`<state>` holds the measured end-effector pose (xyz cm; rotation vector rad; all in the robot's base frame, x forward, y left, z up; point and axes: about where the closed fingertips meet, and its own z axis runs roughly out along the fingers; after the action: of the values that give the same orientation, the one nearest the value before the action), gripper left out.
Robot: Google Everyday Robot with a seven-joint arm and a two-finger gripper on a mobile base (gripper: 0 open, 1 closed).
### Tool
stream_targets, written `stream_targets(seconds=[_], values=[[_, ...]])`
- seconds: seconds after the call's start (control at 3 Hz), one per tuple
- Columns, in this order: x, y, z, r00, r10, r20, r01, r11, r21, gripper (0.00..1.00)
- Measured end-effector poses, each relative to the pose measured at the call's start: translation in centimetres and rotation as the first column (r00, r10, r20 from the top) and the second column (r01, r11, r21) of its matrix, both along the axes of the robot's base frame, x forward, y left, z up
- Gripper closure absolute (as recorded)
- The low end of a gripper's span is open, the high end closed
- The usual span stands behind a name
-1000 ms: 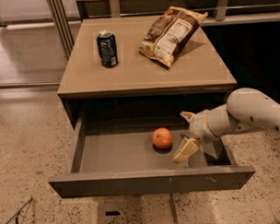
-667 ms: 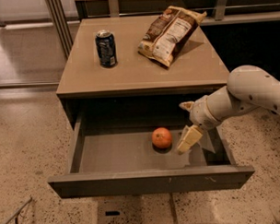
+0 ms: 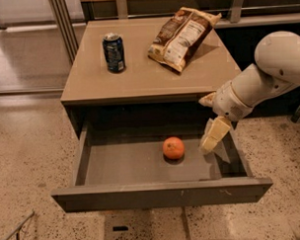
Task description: Pick orange from top drawer and place on counter
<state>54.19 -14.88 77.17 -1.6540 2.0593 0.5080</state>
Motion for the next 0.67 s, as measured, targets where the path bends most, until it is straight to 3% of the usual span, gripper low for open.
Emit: stream_targets(seconds=[0.67], values=[[-2.9,0.5,-2.1,0.9996,0.001,0.029,-0.001,1.000,-0.018,0.00]])
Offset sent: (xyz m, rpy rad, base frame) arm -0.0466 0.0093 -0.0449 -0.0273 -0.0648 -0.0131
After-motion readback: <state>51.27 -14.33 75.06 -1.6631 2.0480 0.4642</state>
